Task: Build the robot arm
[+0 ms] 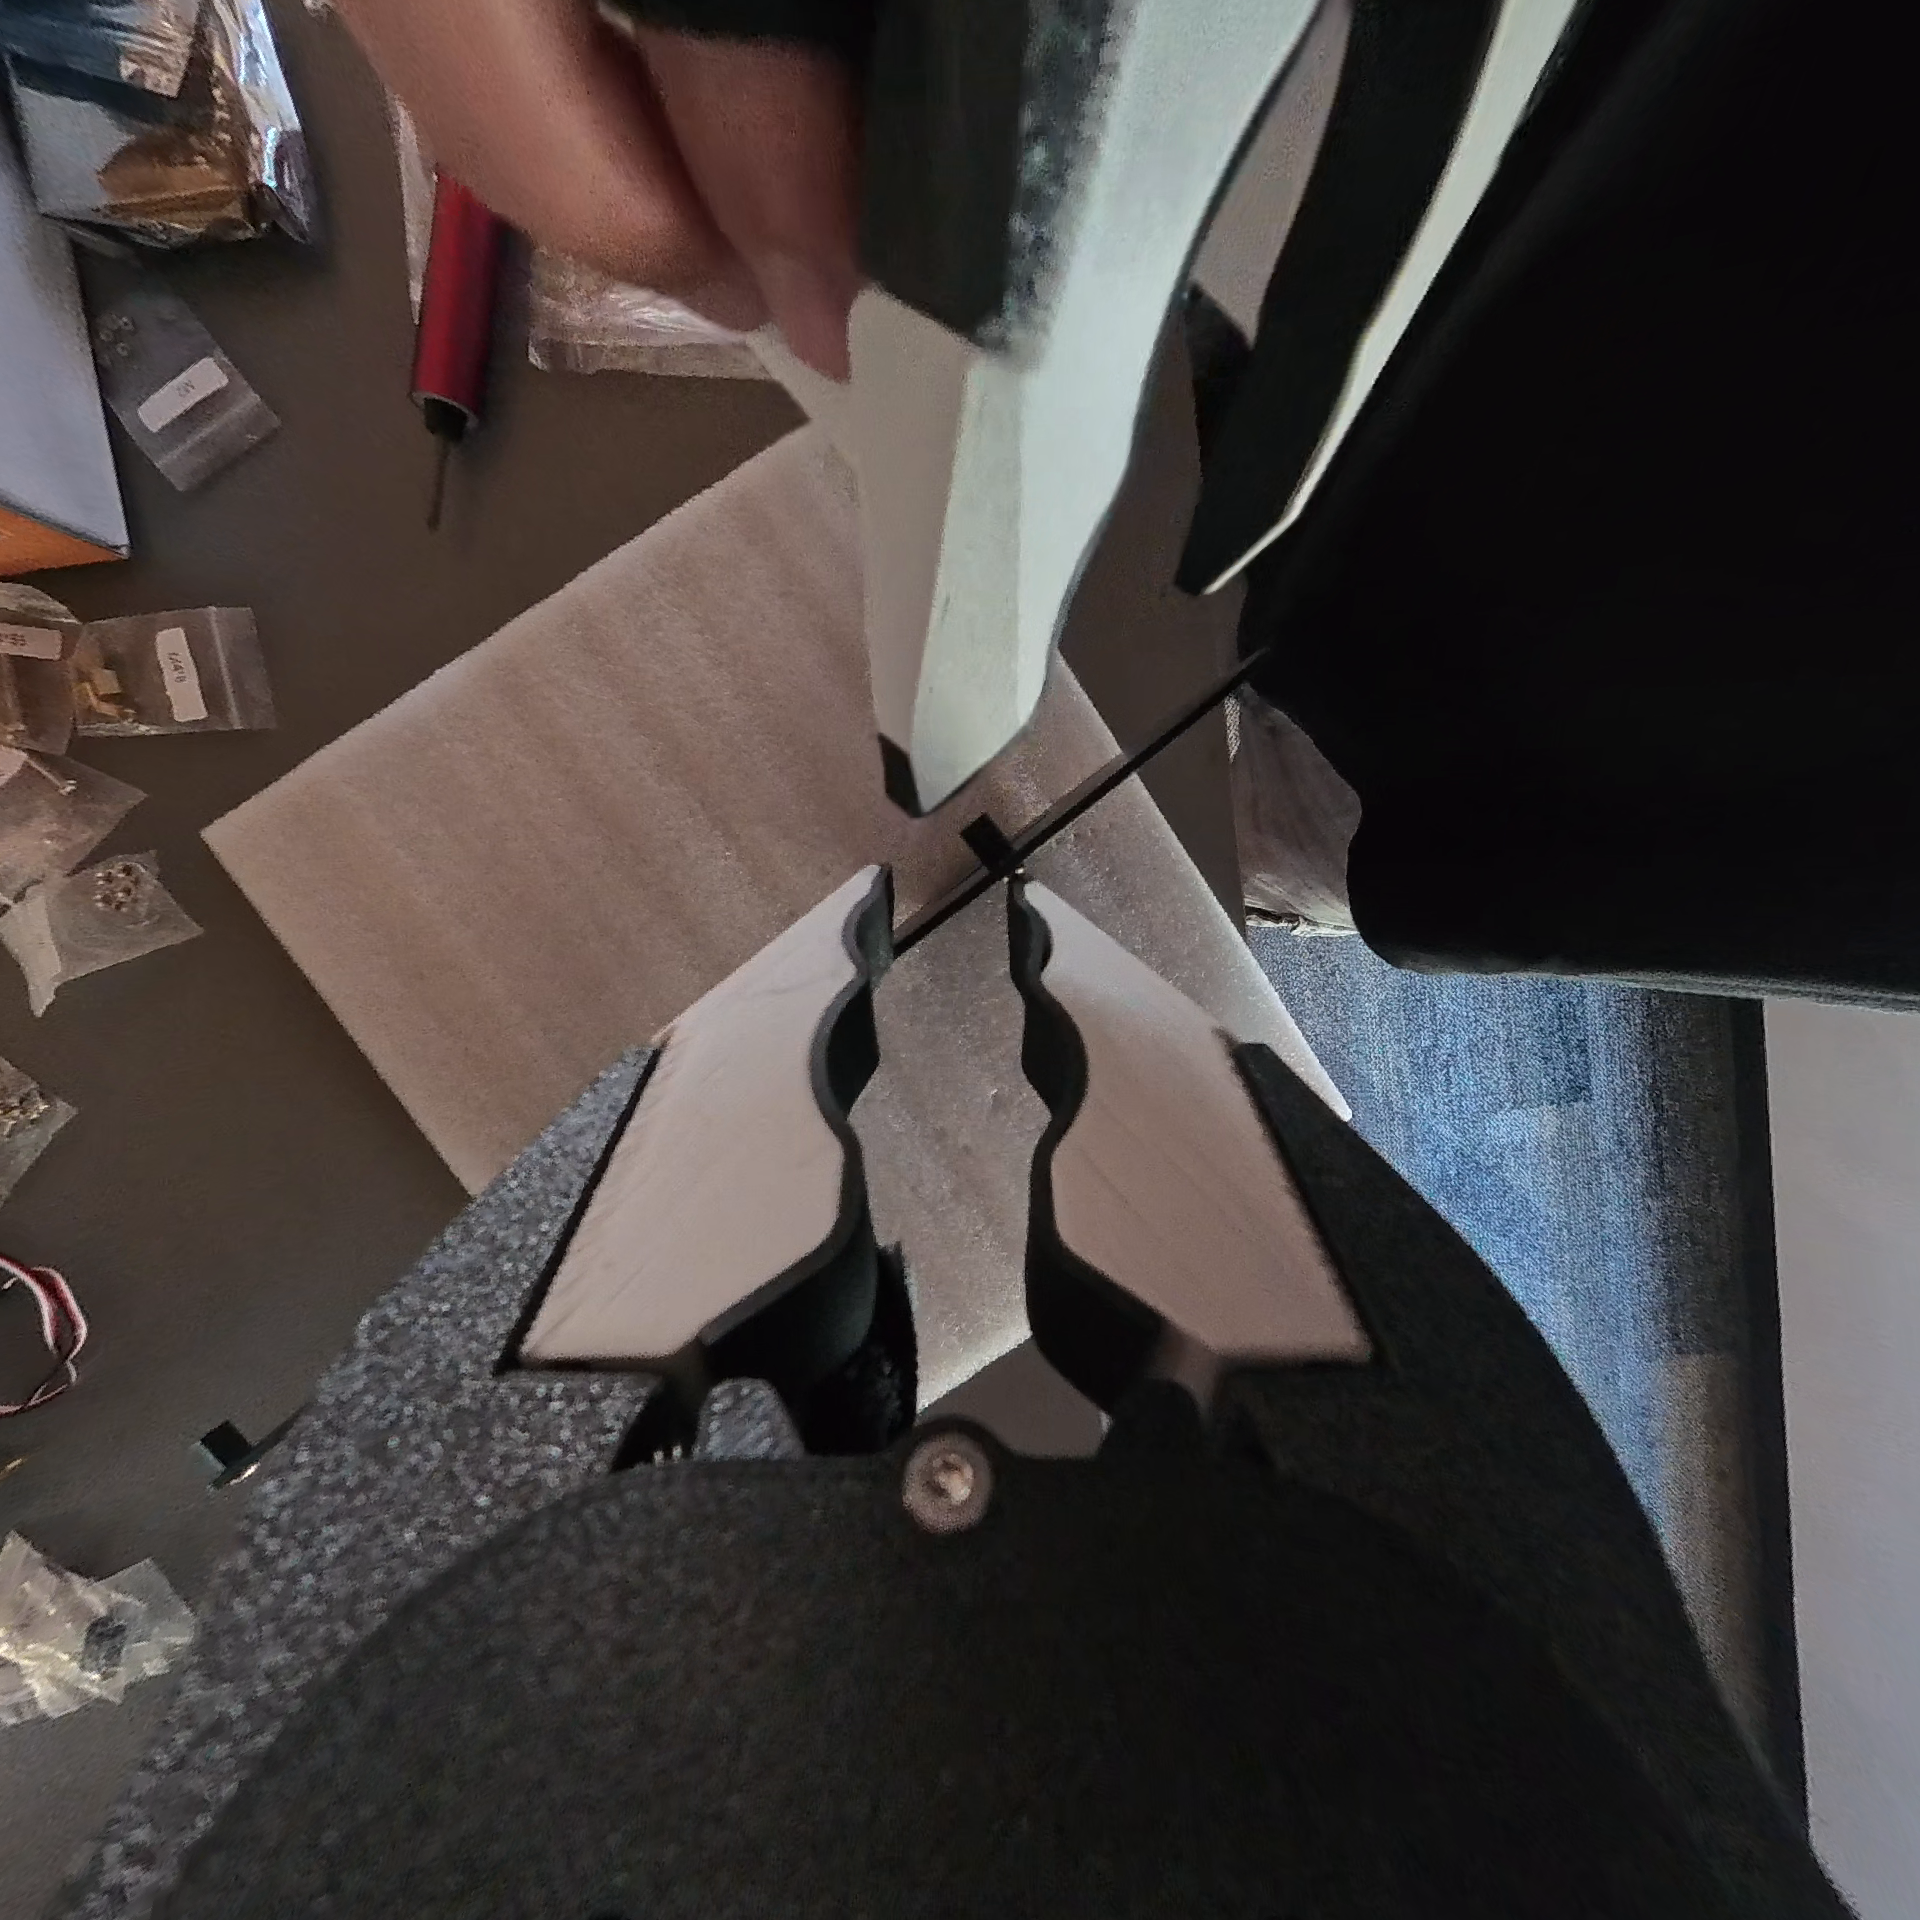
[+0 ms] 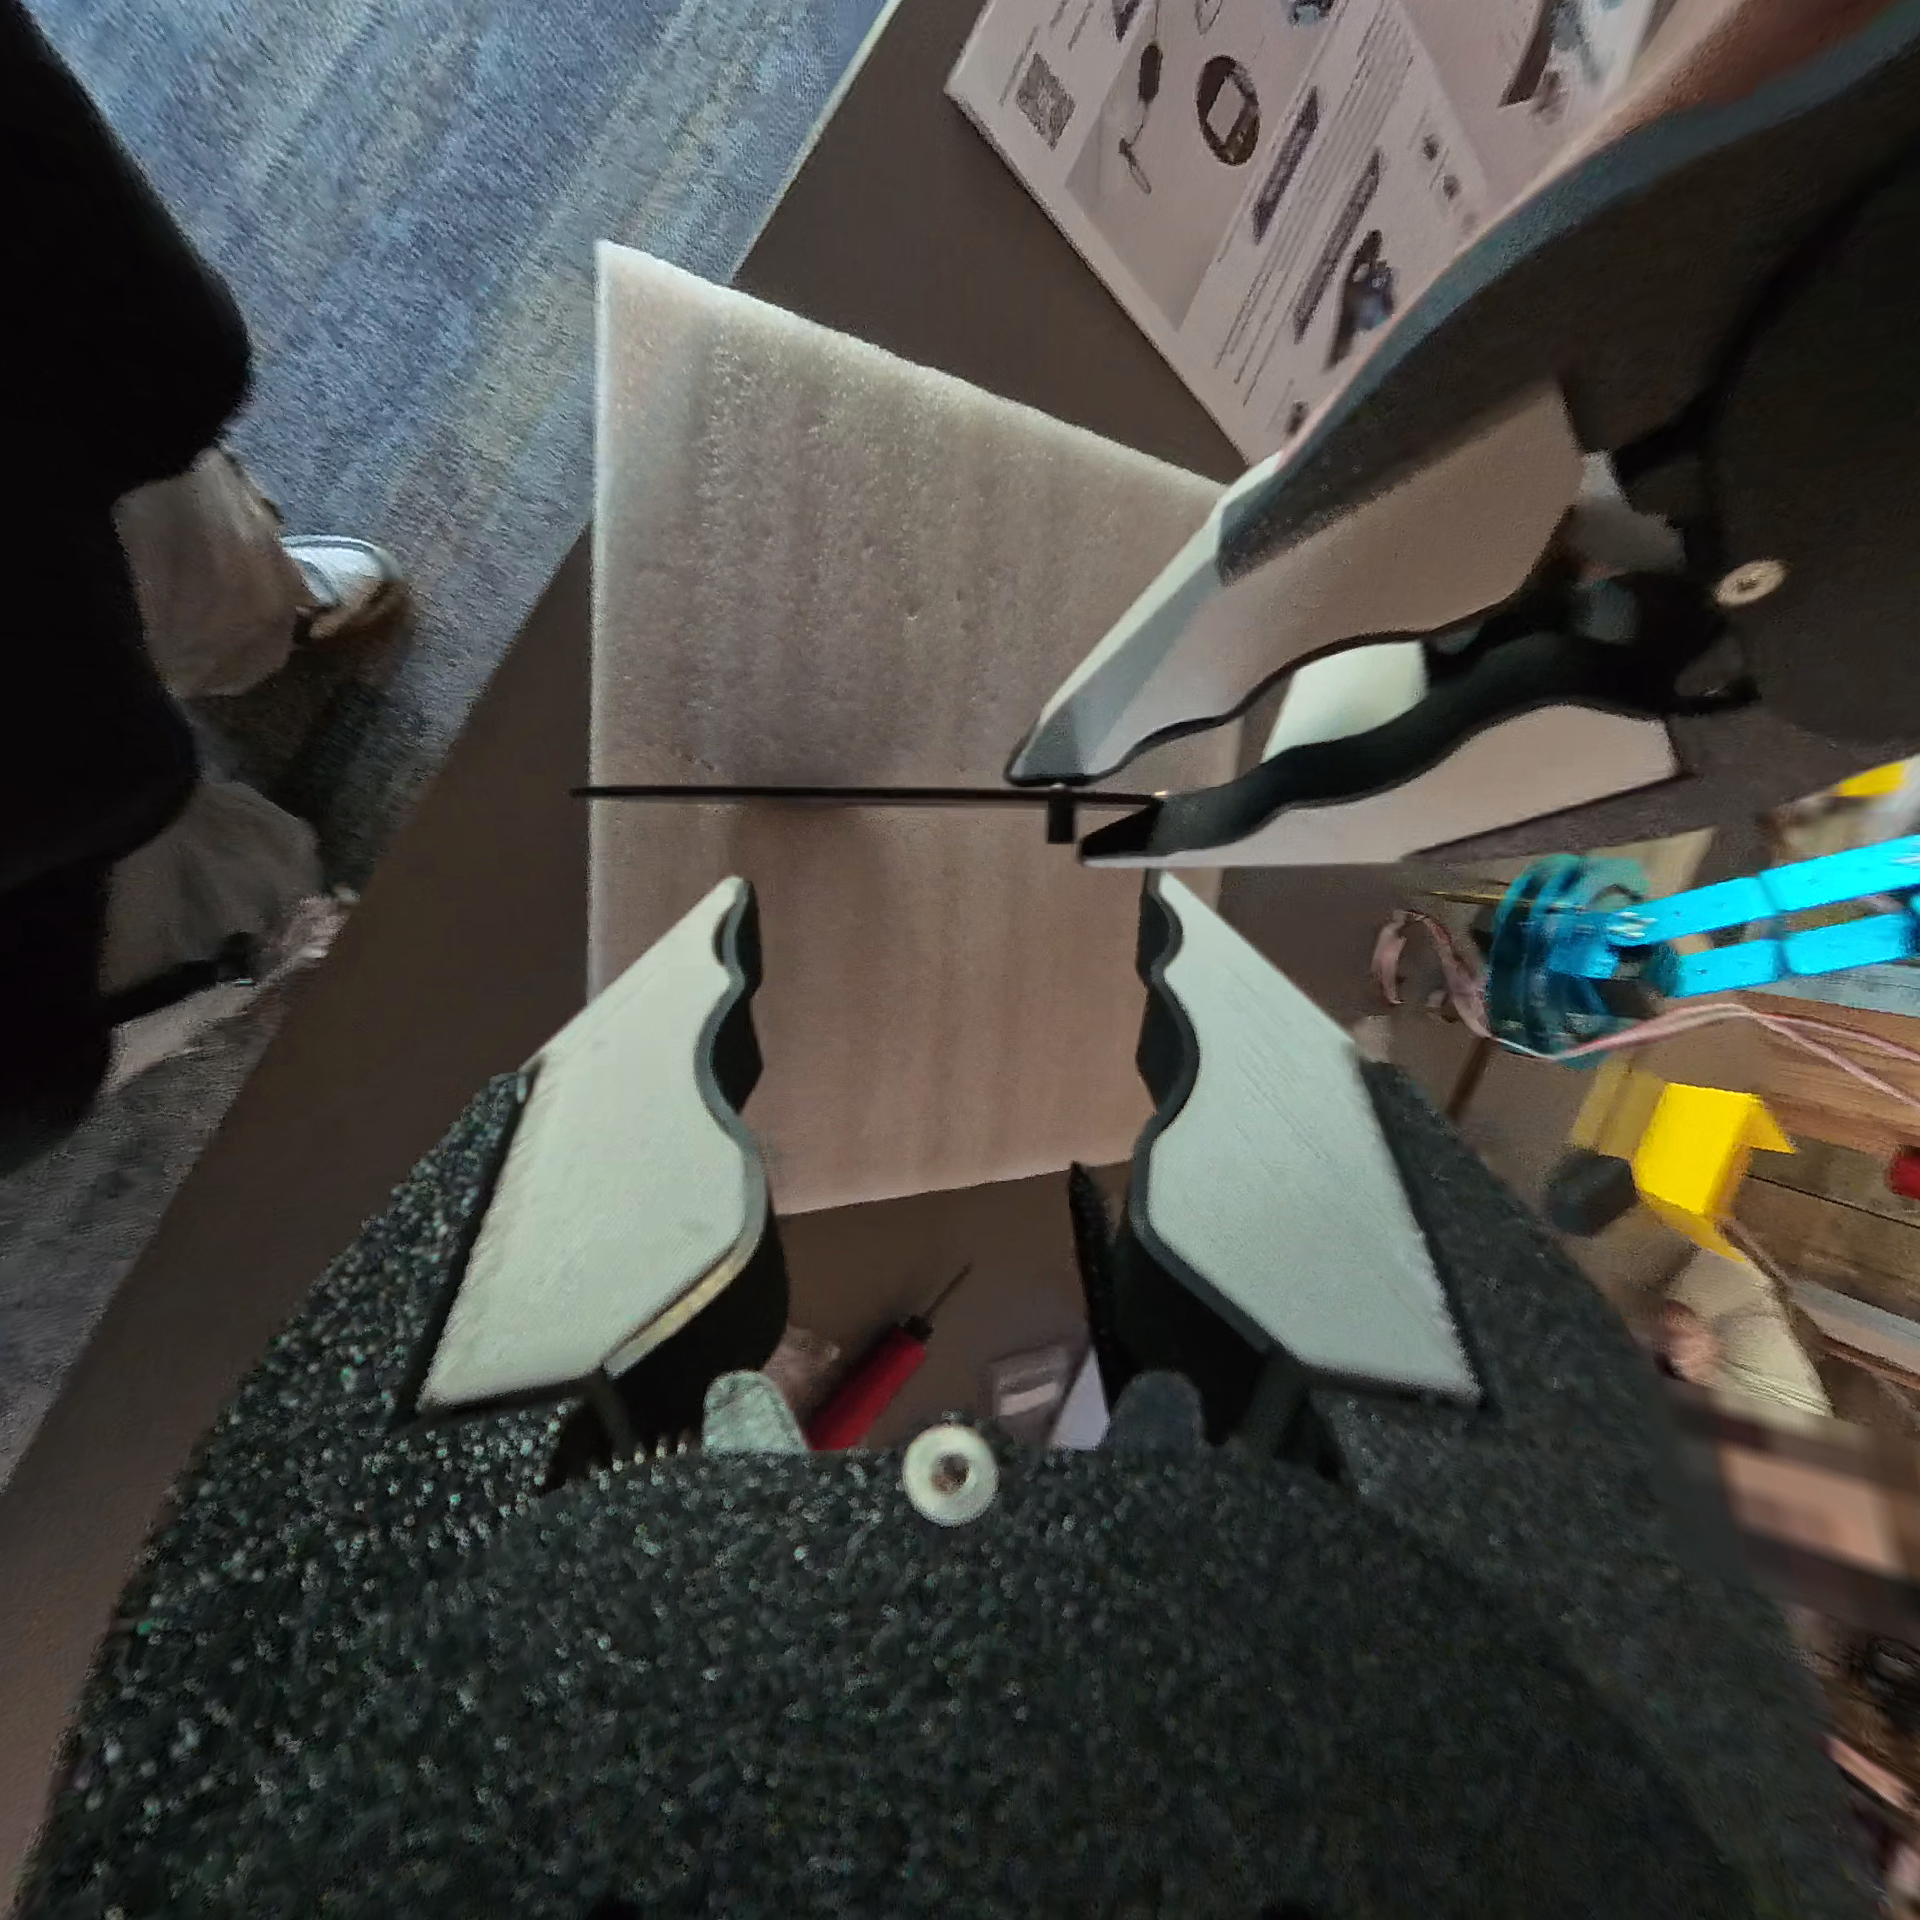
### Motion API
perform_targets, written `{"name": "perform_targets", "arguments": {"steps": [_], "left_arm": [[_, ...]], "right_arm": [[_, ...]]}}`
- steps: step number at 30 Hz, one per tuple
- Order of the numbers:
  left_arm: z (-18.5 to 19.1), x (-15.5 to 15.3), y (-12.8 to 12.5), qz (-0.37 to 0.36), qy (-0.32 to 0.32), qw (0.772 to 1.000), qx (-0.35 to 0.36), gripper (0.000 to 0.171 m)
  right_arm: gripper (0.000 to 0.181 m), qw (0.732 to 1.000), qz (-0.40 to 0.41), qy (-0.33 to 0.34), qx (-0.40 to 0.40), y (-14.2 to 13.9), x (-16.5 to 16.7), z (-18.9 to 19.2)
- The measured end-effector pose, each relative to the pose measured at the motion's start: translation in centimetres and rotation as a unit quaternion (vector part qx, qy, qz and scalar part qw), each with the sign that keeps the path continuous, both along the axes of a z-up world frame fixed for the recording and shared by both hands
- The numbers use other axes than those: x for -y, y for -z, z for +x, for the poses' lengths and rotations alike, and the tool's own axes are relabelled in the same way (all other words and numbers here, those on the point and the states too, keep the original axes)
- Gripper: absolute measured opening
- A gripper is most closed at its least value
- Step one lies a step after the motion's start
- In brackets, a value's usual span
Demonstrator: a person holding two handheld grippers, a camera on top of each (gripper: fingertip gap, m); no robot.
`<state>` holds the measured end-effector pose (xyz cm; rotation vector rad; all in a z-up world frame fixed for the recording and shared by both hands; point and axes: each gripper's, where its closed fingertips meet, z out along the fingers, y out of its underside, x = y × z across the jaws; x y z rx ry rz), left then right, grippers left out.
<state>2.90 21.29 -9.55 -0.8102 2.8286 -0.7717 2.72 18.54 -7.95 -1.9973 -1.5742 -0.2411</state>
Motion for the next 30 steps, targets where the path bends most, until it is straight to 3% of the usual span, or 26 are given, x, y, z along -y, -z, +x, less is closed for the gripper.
{"name": "perform_targets", "arguments": {"steps": [4, 10, 24, 30], "left_arm": [[0.0, 0.0, 0.0, 0.001, 0.002, 1.000, -0.001, 0.022], [-0.1, 0.0, 0.1, 0.001, 0.006, 1.000, 0.003, 0.021], [-0.7, -0.3, 0.2, 0.014, 0.005, 1.000, 0.009, 0.021], [-0.9, -0.4, 0.1, 0.009, -0.004, 1.000, 0.014, 0.021]], "right_arm": [[0.075, 0.999, -0.041, -0.006, -0.030, 1.0, 0.5, -0.8], [0.080, 0.998, -0.056, 0.000, -0.010, 2.6, 0.0, -0.8], [0.076, 0.996, -0.083, 0.008, -0.038, 3.1, -0.7, -1.6], [0.069, 0.999, -0.031, 0.002, -0.012, 3.0, -1.4, -1.5]]}}
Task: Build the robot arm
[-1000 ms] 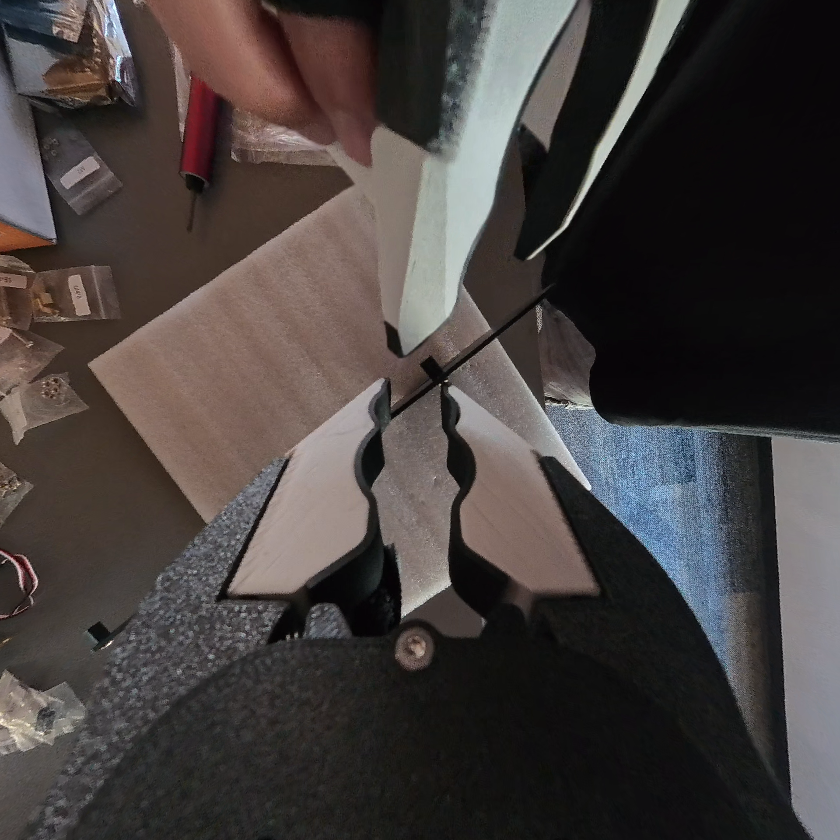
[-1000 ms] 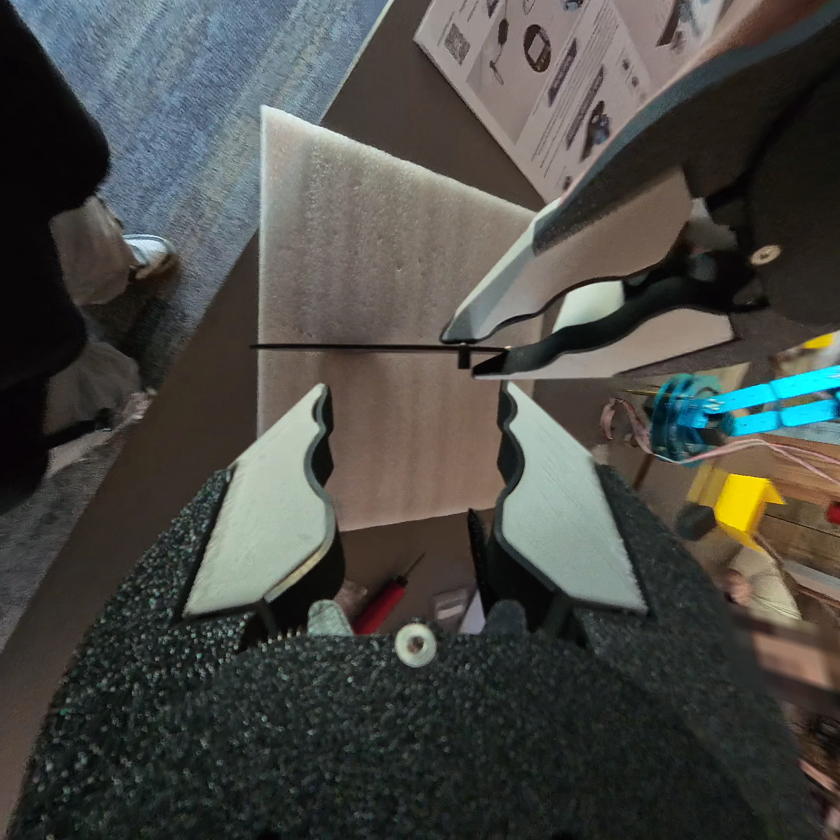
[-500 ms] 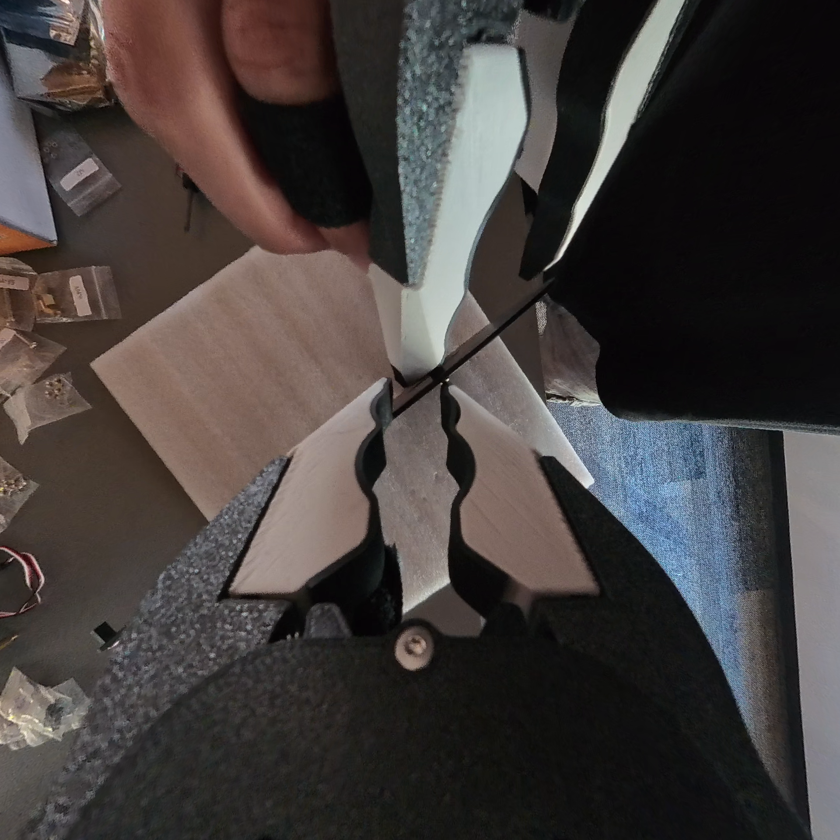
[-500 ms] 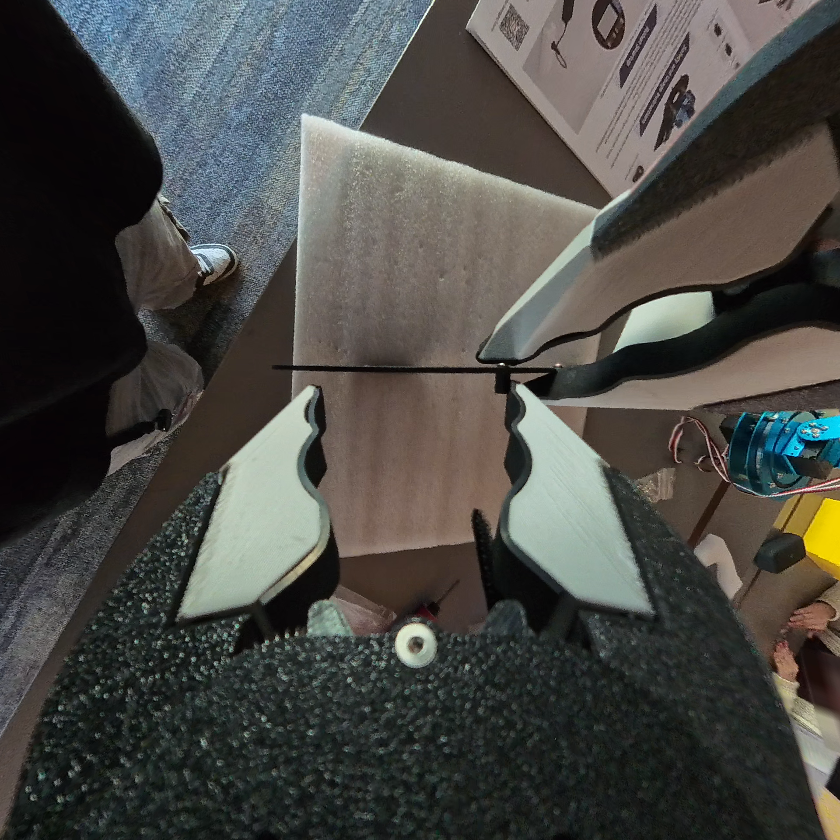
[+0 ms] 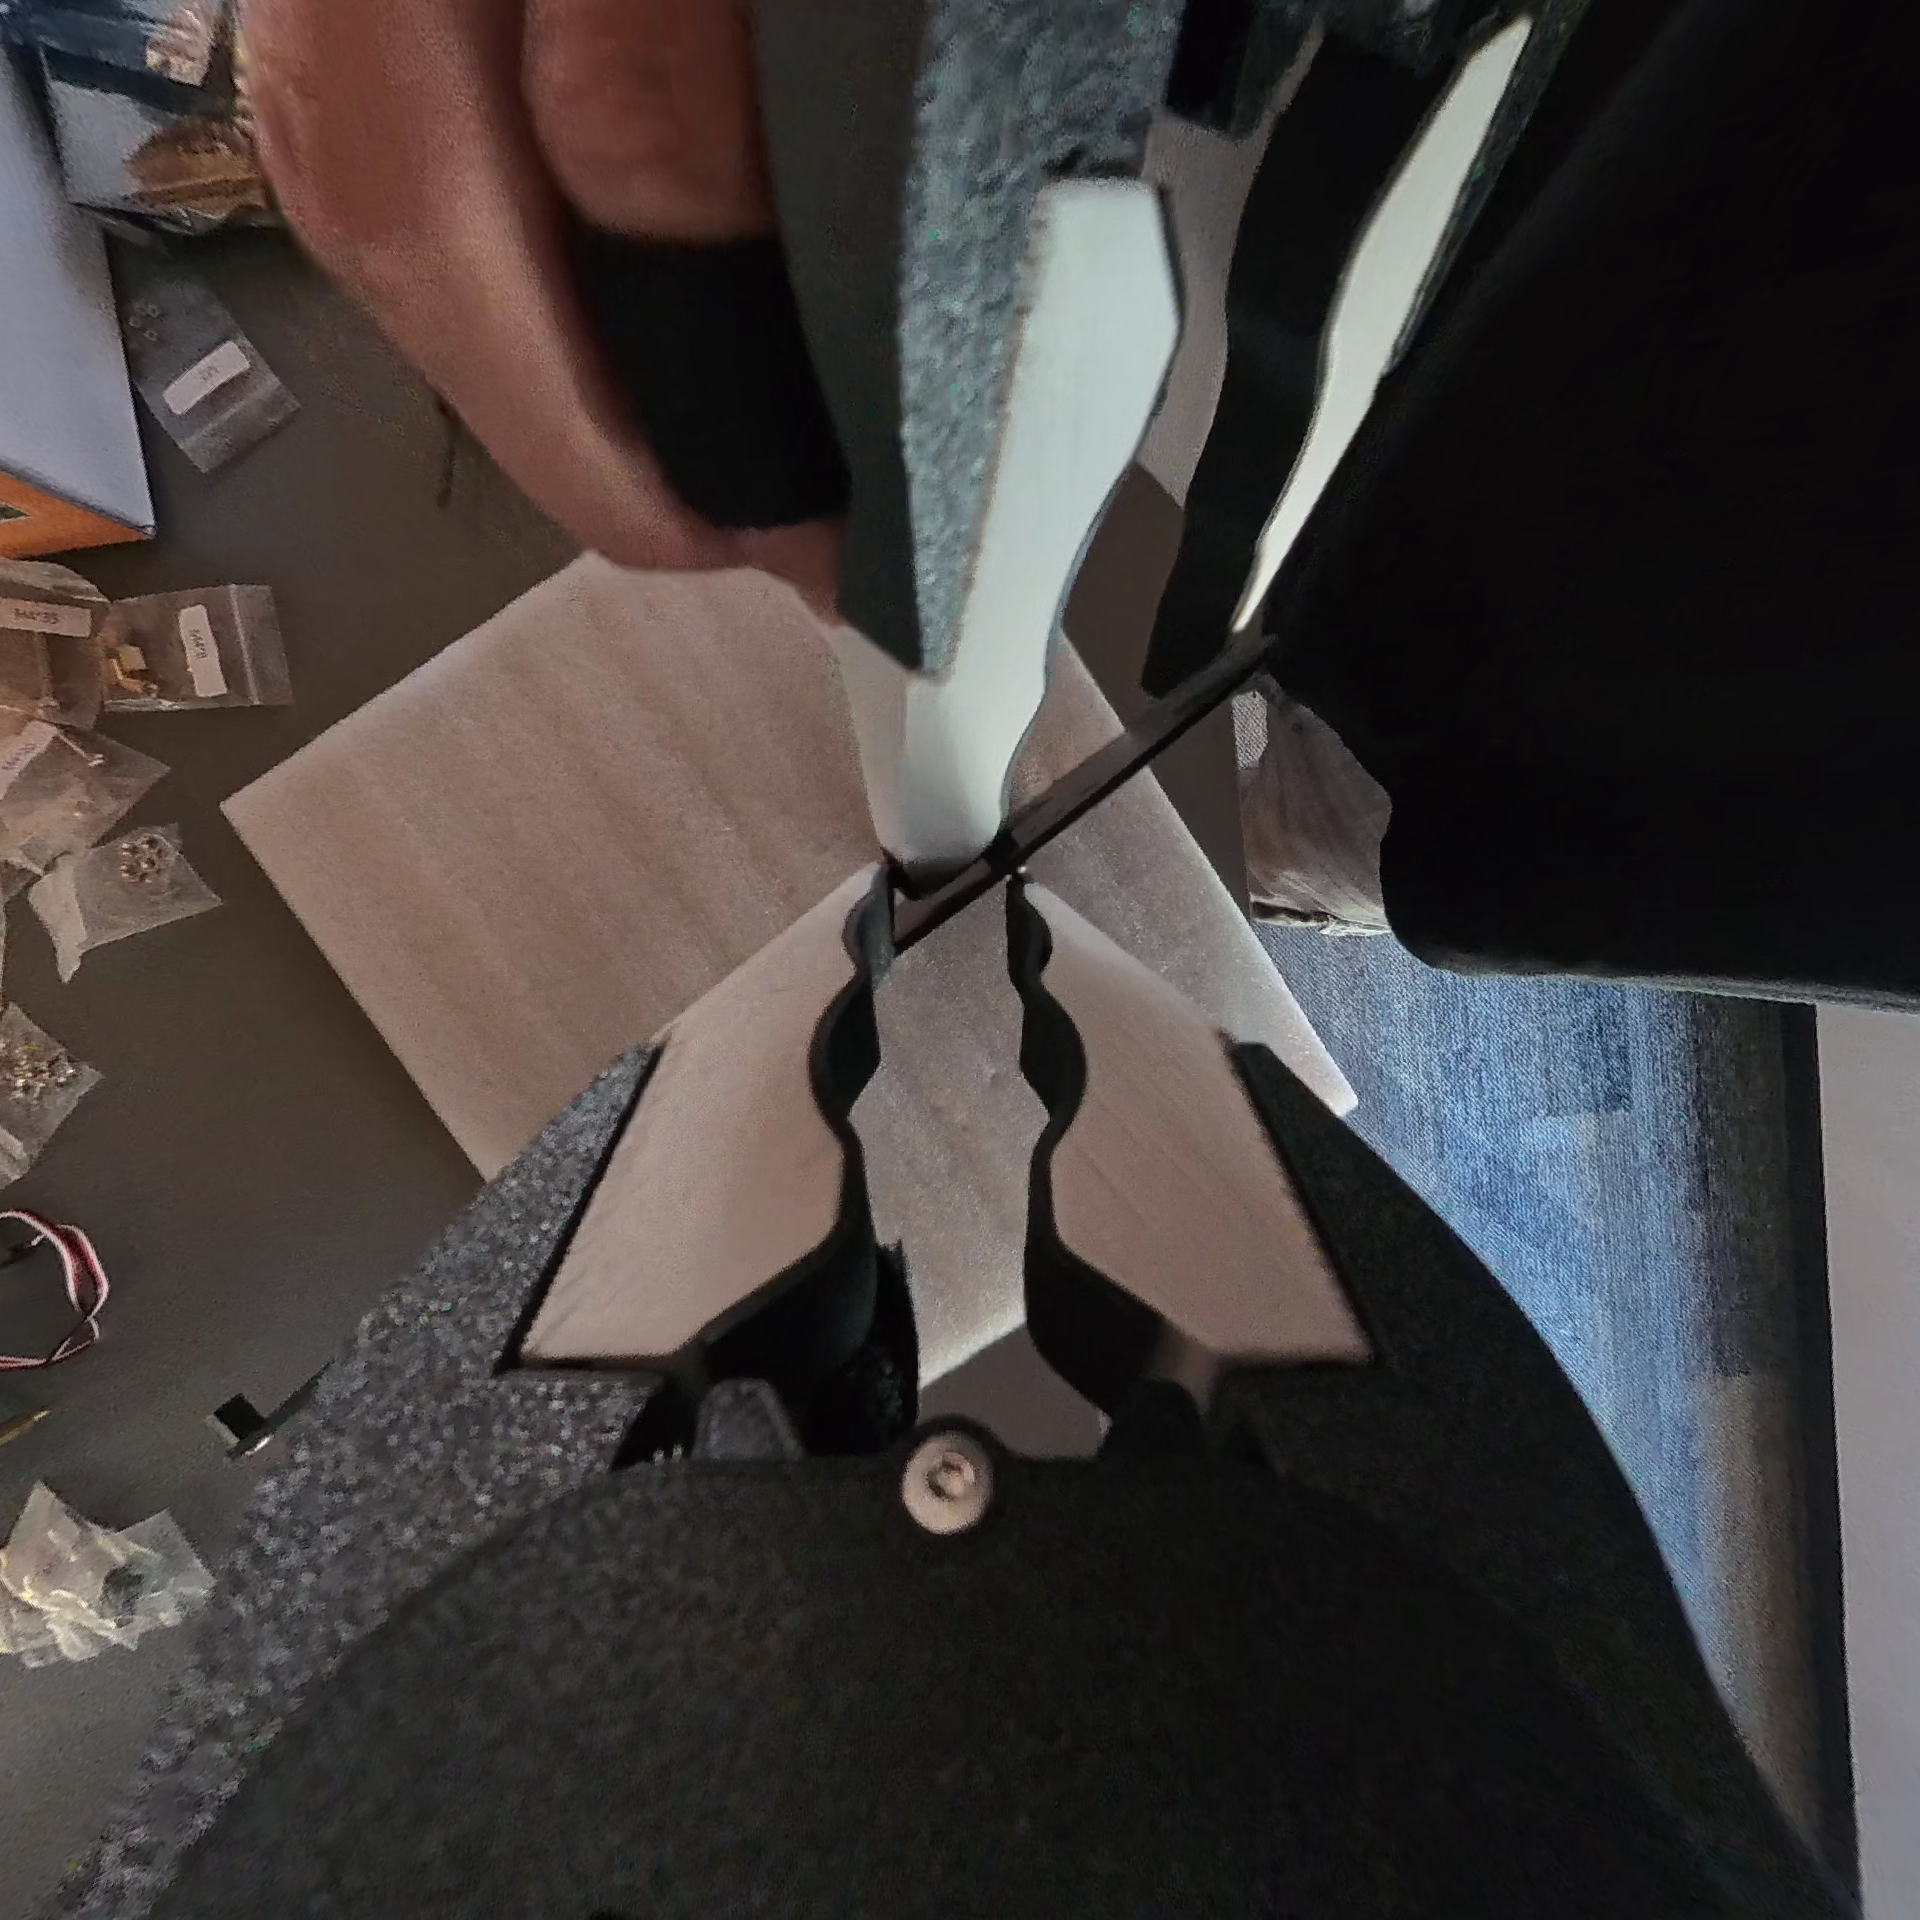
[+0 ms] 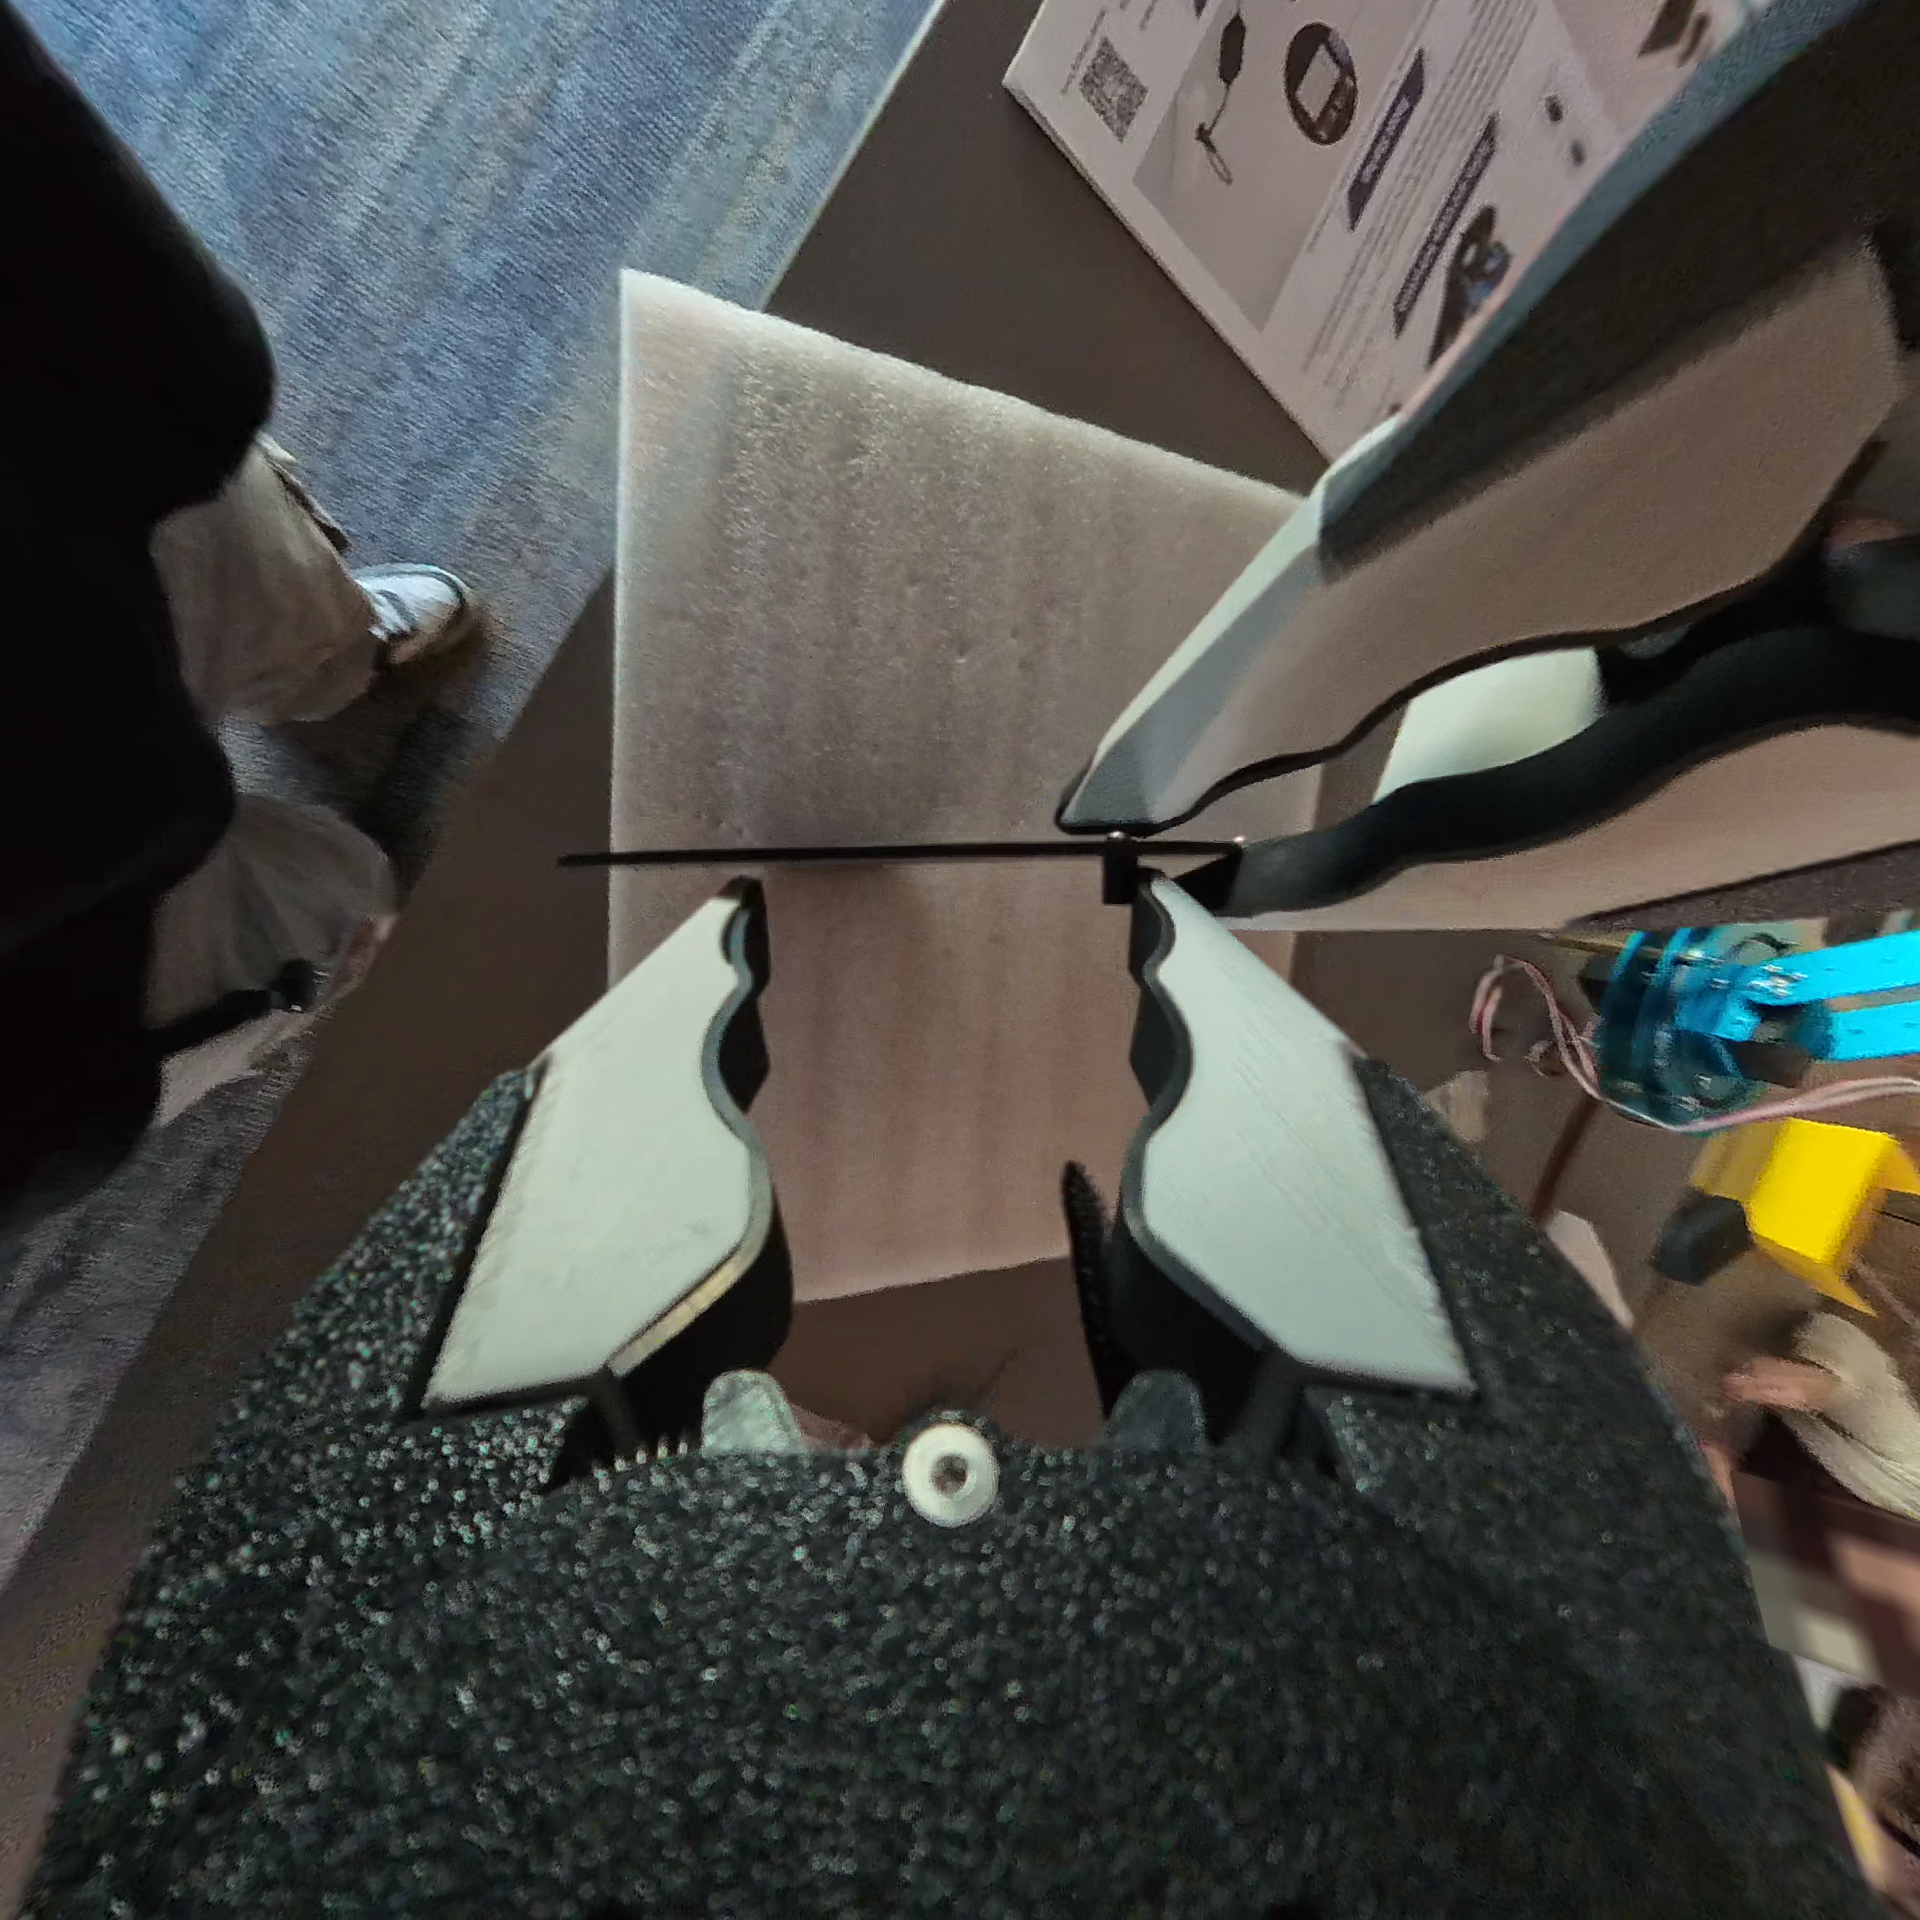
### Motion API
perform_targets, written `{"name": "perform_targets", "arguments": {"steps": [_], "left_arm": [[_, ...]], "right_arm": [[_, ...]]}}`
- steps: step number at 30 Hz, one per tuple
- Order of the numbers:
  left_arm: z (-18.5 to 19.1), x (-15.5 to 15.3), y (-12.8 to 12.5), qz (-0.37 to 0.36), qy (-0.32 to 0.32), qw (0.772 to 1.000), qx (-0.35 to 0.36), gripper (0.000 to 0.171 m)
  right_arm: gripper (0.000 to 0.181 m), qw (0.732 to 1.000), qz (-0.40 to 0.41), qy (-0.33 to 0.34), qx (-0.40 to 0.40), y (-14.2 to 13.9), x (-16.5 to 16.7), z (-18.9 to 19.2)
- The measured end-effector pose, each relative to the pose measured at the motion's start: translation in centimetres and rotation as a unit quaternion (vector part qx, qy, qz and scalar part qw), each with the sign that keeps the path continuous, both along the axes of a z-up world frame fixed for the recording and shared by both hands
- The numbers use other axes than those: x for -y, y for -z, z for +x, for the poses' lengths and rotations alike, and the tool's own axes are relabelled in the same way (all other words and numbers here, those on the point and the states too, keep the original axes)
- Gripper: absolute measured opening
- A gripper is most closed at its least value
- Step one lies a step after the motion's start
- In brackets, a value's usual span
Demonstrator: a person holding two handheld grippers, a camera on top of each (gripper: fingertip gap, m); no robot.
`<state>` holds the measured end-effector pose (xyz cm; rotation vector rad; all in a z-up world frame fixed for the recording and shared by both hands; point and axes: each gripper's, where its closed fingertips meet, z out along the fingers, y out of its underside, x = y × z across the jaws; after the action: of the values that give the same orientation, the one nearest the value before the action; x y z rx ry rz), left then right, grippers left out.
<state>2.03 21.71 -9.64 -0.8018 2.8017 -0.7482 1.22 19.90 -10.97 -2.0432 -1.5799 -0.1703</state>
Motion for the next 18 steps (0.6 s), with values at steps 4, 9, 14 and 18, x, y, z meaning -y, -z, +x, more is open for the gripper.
{"name": "perform_targets", "arguments": {"steps": [4, 9, 14, 18], "left_arm": [[-0.2, 0.0, 0.0, -0.002, 0.000, 1.000, -0.006, 0.021], [-0.2, 0.0, 0.0, 0.002, 0.002, 1.000, -0.010, 0.021], [0.1, 0.0, 0.0, 0.004, 0.003, 1.000, -0.011, 0.021], [0.0, 0.0, 0.1, 0.005, 0.003, 1.000, -0.015, 0.021]], "right_arm": [[0.066, 0.997, 0.076, -0.005, 0.014, -2.4, 0.3, 0.2], [0.065, 0.997, 0.070, -0.022, 0.040, -1.9, 1.3, 0.3], [0.066, 0.994, 0.089, -0.024, 0.058, -1.3, 1.0, 0.0], [0.067, 0.994, 0.095, -0.023, 0.048, -1.2, 0.8, -0.2]]}}
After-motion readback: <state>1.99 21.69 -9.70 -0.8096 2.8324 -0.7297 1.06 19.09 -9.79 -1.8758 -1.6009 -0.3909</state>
